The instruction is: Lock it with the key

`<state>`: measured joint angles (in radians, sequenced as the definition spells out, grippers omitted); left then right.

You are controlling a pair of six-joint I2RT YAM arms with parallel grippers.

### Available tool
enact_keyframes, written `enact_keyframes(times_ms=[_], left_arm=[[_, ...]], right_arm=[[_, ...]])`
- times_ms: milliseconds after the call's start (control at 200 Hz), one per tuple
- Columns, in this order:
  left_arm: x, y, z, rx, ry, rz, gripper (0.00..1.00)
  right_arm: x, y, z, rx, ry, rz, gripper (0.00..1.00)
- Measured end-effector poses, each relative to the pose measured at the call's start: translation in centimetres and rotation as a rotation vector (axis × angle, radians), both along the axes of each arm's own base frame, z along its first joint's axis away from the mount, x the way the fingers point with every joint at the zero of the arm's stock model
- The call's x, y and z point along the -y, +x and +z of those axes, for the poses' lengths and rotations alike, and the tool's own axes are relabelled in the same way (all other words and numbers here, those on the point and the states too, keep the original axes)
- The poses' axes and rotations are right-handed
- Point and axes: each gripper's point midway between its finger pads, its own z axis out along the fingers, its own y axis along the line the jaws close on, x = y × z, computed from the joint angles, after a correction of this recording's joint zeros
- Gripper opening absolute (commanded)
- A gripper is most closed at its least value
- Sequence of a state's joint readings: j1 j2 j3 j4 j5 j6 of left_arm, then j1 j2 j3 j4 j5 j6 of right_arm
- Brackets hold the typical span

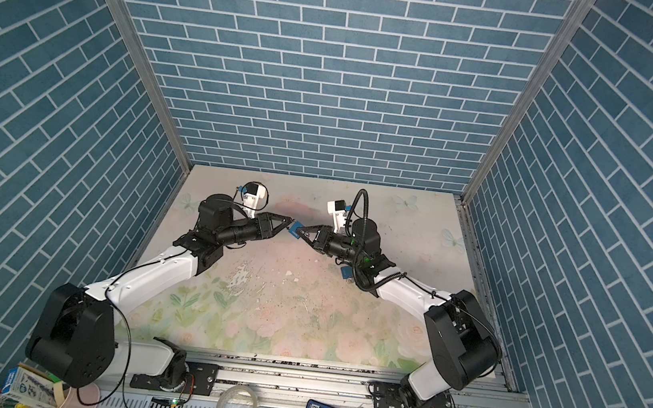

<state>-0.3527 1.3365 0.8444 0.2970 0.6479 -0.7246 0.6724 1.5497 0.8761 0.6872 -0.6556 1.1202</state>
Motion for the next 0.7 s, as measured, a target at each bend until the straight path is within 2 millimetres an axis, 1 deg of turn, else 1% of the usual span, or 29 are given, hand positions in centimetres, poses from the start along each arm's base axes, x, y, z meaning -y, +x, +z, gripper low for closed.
enact_keyframes(times_ms=[315,365,395,700], left_arm=[[-0.1,0.07,0.03,0.001,0.0,0.003,0.31],[-0.14,0.09,0.03,0.0,0.0,0.004,0.27],[-0.16,0.11,0.03,0.001,0.0,0.005,0.27],[-0.41,0.29,0.02,0.001,0.001,0.014,0.27]], right_arm=[[0.02,0.01,0.06,0.001,0.001,-0.002,0.0],[0.01,0.0,0.06,0.001,0.001,-0.002,0.0],[0.02,0.02,0.06,0.001,0.001,-0.003,0.0],[0.02,0.05,0.05,0.001,0.0,-0.005,0.0]])
